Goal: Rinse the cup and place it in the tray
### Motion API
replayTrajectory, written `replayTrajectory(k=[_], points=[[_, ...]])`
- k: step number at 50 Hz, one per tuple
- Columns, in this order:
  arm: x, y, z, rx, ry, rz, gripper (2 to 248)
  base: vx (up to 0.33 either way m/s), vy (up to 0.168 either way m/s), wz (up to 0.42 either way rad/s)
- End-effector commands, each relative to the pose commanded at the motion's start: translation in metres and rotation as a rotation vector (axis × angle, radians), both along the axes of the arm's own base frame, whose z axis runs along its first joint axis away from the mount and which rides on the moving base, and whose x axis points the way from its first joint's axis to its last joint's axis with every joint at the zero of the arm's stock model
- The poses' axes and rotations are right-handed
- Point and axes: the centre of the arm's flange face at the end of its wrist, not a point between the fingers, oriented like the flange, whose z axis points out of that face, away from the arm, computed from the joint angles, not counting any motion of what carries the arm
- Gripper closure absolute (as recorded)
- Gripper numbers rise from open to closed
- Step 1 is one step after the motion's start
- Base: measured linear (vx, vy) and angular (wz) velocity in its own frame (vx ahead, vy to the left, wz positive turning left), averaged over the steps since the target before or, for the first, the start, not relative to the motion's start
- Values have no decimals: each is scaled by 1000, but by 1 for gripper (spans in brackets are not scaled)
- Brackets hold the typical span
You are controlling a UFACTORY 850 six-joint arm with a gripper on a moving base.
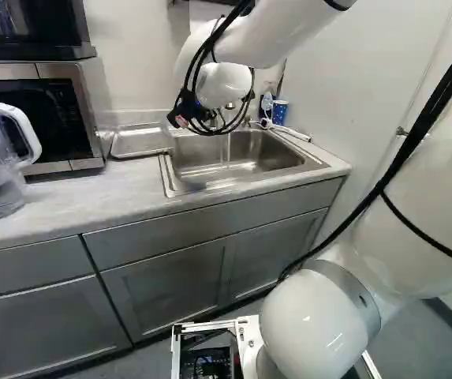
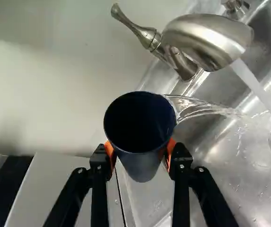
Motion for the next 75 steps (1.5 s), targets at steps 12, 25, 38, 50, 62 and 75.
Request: replayTrajectory(k=[12, 25, 38, 50, 62, 75], points=[[0, 0, 0, 113, 31, -46, 128, 0, 0, 0], [0, 0, 0, 236, 65, -97, 128, 0, 0, 0], [0, 0, 0, 359, 99, -147, 128, 0, 0, 0], [0, 0, 0, 472, 130, -194, 128, 0, 0, 0], [0, 0, 0, 585, 161, -240, 128, 0, 0, 0], [0, 0, 0, 707, 195, -290, 128, 0, 0, 0]])
